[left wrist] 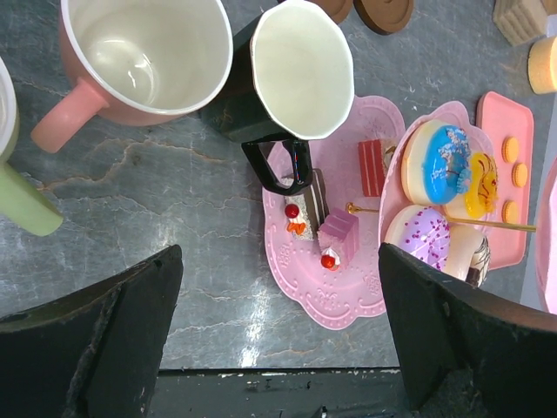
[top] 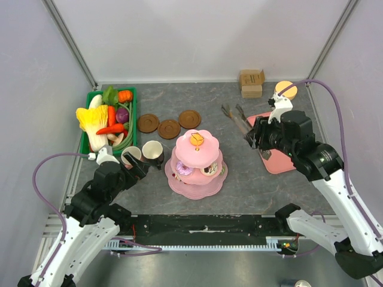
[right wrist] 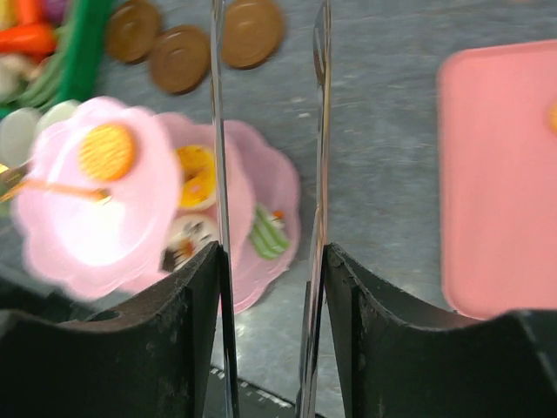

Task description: Serve the afternoon tea

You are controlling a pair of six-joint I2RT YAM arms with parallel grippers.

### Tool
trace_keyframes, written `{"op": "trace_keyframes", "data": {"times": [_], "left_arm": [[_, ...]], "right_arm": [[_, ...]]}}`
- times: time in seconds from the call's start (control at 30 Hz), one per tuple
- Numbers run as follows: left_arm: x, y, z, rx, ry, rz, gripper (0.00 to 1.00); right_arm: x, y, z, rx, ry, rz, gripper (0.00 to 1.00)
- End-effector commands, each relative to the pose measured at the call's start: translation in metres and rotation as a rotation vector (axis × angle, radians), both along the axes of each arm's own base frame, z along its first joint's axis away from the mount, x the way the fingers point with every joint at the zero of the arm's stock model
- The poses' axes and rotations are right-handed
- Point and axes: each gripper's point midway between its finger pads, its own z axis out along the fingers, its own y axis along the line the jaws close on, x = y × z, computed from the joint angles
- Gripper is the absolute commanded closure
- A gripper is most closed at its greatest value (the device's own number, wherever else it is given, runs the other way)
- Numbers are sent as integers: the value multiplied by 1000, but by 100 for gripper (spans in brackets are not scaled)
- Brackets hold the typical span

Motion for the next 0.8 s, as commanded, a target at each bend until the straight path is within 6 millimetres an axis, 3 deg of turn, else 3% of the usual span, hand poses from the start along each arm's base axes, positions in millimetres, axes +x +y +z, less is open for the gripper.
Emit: {"op": "trace_keyframes", "data": {"times": [0.0,0.33,0.57,0.77], "left_arm": [[6,5,13,3,-40,31,1],[30,-16,6,-3,-40,-15,1],[42,-22,-7,28,-20,-34,1],[46,-20,-17,68,10,-25,1]], "right_arm": [[36,-50,-2,-143,-53,-320,43],[70,-110,-83,-321,158,-556,43],[76,-129,-126,-370,261,-624,43],[76,-141,-149,-413,314,-679,41]]}}
